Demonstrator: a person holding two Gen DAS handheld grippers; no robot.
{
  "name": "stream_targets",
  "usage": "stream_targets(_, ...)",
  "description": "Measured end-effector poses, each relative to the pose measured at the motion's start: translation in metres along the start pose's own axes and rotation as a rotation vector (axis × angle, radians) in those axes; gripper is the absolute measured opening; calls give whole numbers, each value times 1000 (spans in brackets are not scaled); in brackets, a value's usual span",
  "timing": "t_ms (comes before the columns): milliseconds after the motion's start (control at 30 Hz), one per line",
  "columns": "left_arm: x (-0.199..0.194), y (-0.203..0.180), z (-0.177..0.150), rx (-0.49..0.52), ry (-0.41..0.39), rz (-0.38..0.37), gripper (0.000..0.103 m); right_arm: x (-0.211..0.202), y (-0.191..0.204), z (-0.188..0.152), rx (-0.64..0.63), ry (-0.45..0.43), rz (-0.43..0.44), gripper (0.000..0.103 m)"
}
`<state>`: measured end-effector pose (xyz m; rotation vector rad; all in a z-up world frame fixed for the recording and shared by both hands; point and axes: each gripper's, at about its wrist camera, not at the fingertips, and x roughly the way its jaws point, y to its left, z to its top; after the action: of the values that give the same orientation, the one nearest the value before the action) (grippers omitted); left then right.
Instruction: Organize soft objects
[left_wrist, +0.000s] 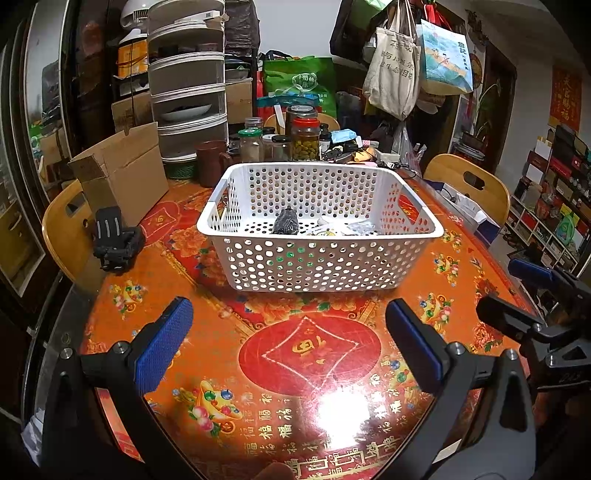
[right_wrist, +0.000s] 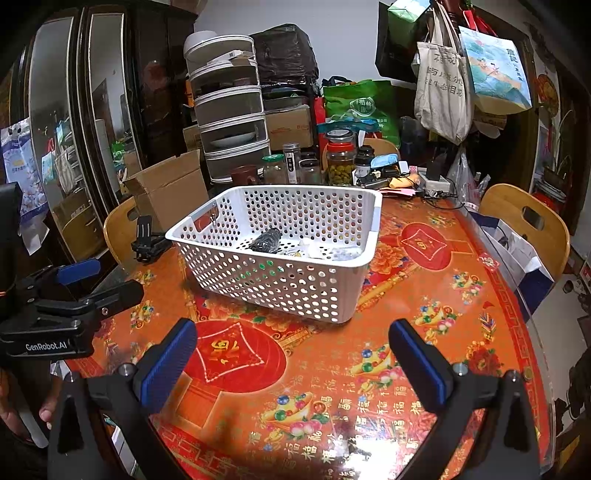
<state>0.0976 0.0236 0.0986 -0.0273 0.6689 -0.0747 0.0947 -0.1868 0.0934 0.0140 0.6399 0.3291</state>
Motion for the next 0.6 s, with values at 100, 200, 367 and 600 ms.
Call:
stream_targets(100,-1,0,0,2,0,-2,103,0,-1,-2,-2,2,0,103)
stream_targets(200,-1,0,0,2,1,-1,103,0,-1,-2,-2,2,0,103)
stream_targets(367,-1,-1,-1,5,3,-3,103,0,-1,-3,-6,3,2,103)
stream_targets(600,-2,-2,-2,6,5,-5,103,1,-2,-4,-9,8,3,103)
